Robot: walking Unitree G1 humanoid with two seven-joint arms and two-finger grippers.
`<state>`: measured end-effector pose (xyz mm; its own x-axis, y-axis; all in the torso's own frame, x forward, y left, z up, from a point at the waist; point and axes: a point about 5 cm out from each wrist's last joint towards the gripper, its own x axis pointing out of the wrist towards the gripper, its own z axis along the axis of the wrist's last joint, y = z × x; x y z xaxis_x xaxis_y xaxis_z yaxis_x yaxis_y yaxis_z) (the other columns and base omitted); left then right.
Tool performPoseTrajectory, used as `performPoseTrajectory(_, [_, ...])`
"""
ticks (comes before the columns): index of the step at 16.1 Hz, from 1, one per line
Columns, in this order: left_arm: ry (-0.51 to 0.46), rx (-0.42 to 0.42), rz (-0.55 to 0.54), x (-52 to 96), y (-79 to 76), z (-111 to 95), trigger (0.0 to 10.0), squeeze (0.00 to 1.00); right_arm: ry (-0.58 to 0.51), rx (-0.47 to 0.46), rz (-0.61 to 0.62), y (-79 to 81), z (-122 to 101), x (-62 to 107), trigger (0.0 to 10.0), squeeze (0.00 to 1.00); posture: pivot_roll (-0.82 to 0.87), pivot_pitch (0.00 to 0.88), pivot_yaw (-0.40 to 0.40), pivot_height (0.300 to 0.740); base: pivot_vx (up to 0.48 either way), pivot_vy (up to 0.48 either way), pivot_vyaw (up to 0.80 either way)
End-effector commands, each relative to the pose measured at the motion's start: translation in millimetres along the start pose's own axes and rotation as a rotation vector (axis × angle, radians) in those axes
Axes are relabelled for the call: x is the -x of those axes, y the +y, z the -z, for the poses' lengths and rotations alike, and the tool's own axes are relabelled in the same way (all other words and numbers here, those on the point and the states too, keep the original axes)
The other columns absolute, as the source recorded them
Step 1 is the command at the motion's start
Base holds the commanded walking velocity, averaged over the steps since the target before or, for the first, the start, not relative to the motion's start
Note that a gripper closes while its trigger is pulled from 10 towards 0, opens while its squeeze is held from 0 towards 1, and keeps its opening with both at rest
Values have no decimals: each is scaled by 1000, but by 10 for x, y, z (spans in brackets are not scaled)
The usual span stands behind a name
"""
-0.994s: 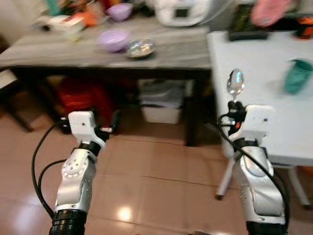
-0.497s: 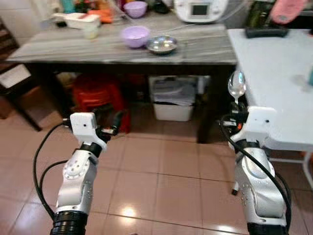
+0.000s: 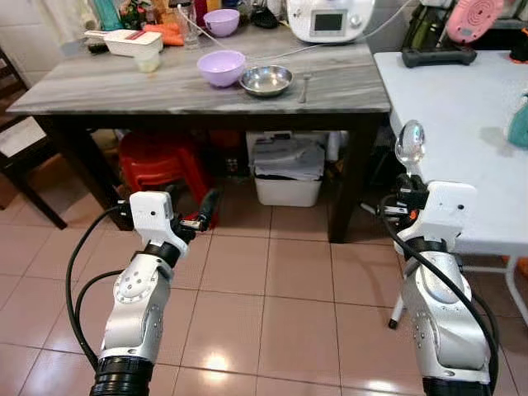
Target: Setting the table
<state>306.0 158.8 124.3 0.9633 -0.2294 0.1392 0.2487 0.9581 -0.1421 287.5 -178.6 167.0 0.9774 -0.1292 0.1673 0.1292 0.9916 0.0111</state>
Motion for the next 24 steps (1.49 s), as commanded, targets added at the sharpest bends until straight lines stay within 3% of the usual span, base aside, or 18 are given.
performPoseTrajectory(1, [-9, -11, 0, 15, 27, -32, 10000, 0, -20, -4, -21, 41, -33, -1, 10000, 0, -110, 92, 78, 740, 398, 0, 0])
performPoseTrajectory(7, [-5, -4, 10, 21, 6, -18, 10000, 0, -19, -5, -29, 51, -25, -3, 10000, 0, -108, 88, 74, 740, 416, 0, 385])
performPoseTrajectory(24, [9, 23, 35, 26, -86, 23, 10000, 0, -9, -13, -12, 20, -7, 6, 10000, 0, -116, 97, 75, 740, 407, 0, 0])
